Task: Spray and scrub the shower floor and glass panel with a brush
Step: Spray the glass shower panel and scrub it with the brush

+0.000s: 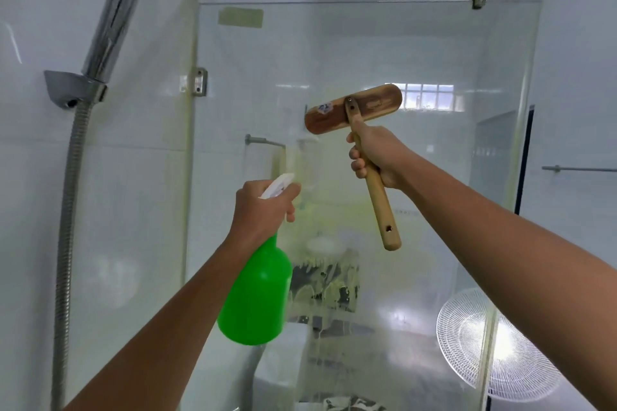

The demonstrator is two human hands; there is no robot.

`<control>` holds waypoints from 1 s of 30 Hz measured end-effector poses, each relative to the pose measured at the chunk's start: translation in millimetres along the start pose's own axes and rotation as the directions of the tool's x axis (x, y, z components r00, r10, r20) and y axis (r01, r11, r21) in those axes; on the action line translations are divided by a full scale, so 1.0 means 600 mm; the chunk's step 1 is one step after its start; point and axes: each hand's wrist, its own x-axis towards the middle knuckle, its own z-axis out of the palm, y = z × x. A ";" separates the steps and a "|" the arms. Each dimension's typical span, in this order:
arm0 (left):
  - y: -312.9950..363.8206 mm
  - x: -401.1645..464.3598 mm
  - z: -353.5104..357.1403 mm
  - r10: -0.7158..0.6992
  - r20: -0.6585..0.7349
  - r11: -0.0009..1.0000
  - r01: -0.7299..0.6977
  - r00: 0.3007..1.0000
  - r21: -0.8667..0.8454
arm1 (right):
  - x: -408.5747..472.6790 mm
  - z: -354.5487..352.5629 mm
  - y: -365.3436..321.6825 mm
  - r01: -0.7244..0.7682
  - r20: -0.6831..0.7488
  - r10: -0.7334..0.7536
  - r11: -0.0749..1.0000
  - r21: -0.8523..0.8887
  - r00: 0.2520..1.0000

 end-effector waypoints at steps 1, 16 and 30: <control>-0.002 0.000 -0.001 -0.019 -0.007 1.000 0.018 1.000 -0.023 | 0.001 0.004 -0.002 0.001 -0.014 -0.001 1.000 -0.018 1.000; -0.046 -0.016 -0.050 0.022 -0.114 1.000 -0.024 0.993 -0.017 | -0.014 0.143 0.115 0.054 -0.156 -0.084 0.981 -0.189 0.984; -0.060 -0.027 -0.073 0.054 -0.101 0.999 -0.053 0.993 0.013 | 0.023 0.131 0.065 0.073 -0.209 -0.111 0.980 -0.183 0.972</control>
